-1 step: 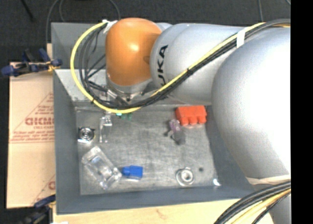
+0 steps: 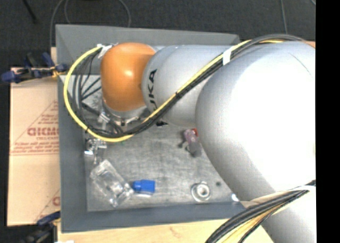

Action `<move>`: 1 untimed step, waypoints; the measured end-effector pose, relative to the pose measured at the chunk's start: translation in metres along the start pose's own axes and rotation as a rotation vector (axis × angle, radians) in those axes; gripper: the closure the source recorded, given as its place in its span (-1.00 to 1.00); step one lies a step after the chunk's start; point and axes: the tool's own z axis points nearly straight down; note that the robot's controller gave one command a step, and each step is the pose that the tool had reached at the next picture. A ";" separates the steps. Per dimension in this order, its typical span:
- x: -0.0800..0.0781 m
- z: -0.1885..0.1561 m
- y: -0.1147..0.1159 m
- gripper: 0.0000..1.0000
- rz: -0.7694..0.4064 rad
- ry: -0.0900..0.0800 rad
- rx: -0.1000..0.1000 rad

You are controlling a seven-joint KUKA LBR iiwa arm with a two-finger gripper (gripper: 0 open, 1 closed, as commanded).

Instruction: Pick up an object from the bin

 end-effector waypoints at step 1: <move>0.004 0.005 -0.001 -1.00 0.021 -0.003 0.001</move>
Offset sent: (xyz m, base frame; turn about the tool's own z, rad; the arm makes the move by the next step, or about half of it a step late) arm -0.0482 0.0066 -0.0389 0.0603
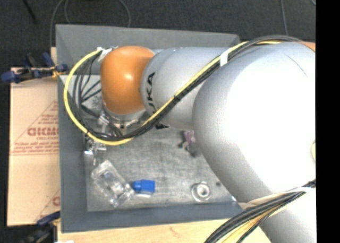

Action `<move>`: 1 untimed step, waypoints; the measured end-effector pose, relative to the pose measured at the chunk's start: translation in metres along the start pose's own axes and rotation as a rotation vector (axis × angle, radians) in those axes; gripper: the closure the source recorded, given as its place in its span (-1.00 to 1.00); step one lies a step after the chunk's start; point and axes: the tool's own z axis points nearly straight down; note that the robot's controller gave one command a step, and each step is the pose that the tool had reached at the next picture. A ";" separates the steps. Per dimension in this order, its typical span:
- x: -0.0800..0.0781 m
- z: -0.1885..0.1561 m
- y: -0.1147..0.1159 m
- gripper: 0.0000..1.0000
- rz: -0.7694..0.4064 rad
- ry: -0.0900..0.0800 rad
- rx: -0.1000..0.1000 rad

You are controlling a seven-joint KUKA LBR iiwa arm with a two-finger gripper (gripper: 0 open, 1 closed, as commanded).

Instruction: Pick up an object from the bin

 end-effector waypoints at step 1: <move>0.021 -0.009 0.002 -1.00 -0.282 -0.038 -0.018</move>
Offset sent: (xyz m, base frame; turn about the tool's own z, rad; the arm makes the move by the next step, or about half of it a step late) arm -0.0548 -0.0001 -0.0016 -0.3690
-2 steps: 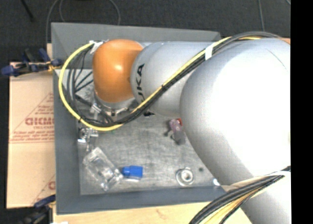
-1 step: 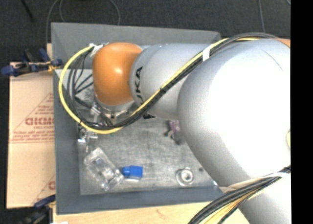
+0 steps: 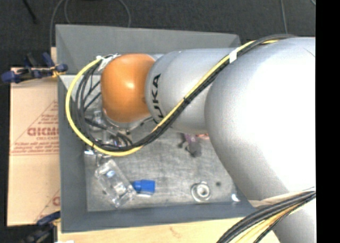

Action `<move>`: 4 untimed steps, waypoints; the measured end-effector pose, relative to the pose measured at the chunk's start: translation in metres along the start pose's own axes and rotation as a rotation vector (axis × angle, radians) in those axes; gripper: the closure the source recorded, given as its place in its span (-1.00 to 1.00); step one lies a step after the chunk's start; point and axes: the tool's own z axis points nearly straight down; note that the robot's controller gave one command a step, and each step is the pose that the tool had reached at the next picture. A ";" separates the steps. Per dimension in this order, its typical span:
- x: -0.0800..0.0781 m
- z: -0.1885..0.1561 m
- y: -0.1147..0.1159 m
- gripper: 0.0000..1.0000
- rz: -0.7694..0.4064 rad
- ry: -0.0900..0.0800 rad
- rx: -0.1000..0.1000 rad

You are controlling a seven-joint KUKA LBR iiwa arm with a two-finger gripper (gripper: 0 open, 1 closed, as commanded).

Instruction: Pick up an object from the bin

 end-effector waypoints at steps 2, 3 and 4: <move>-0.012 0.040 0.007 -1.00 0.286 0.045 0.016; -0.015 0.037 0.006 1.00 0.287 0.037 0.014; -0.021 -0.023 0.007 1.00 0.287 0.044 0.016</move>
Offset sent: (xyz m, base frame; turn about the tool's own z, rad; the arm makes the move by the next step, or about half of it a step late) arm -0.0646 0.0097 -0.0422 -0.0079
